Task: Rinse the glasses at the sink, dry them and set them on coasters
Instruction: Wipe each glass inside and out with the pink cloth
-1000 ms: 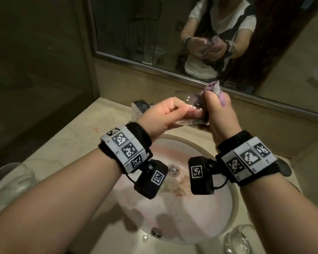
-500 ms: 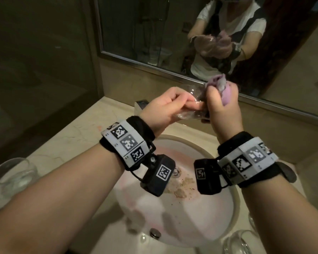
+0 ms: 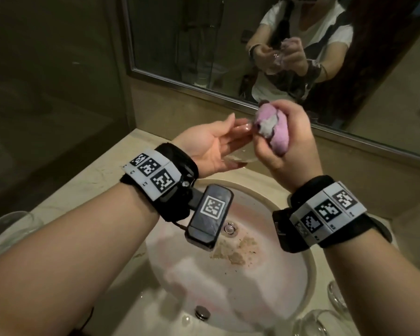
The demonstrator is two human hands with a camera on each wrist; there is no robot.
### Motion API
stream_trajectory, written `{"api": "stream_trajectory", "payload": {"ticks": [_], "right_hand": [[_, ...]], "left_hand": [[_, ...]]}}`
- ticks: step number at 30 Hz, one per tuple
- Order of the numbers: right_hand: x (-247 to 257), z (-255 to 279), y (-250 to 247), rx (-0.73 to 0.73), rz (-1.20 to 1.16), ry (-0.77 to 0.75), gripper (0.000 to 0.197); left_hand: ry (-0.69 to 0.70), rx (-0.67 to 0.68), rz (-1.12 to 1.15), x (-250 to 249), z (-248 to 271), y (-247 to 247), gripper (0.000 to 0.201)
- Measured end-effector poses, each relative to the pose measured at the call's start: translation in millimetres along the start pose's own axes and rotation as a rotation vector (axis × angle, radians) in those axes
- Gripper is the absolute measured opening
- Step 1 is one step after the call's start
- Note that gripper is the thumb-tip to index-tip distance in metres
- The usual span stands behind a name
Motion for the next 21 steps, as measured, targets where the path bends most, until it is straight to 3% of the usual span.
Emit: {"api": "stream_trajectory", "payload": {"ticks": [3,6,8,11,13,15,18,21], "right_hand": [[-10,-8,-5,-0.13,-0.275,0.158,0.026],[-25,-13,6,-0.051,-0.556,0.41,0.003],[-29,-14,7,-0.044,-0.608,0.45,0.003],[-25,-16,-6,-0.112,-0.541,0.37,0.029],[-19,-15,-17,-0.165,-0.45,0.274,0.028],[-14,-11,-24,-0.182,-0.369,0.177,0.028],[0,-3,-18,-0.106,-0.218,0.066,0.038],[5,-1,-8,-0.087,-0.17,0.05,0.04]], "left_hand": [[0.134,0.015,-0.13,-12,0,10,0.018],[0.217,0.006,-0.463,-23,4,17,0.014],[0.239,0.022,-0.604,-24,5,22,0.011],[0.303,0.011,-0.644,-23,9,25,0.013],[0.317,-0.062,-0.638,-26,12,23,0.016],[0.256,-0.15,-0.494,-26,13,16,0.015],[0.101,-0.128,-0.283,-18,8,18,0.025],[0.18,-0.119,-0.262,-19,10,24,0.026]]}}
Point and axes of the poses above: each hand's wrist, its own z-axis away from the middle knuckle, its own y-axis out of the palm, x = y × z, the point moved 7 cm from there along -z, towards the middle knuckle, and after that the axes turned 12 degrees about x, right-handed, at the moved point
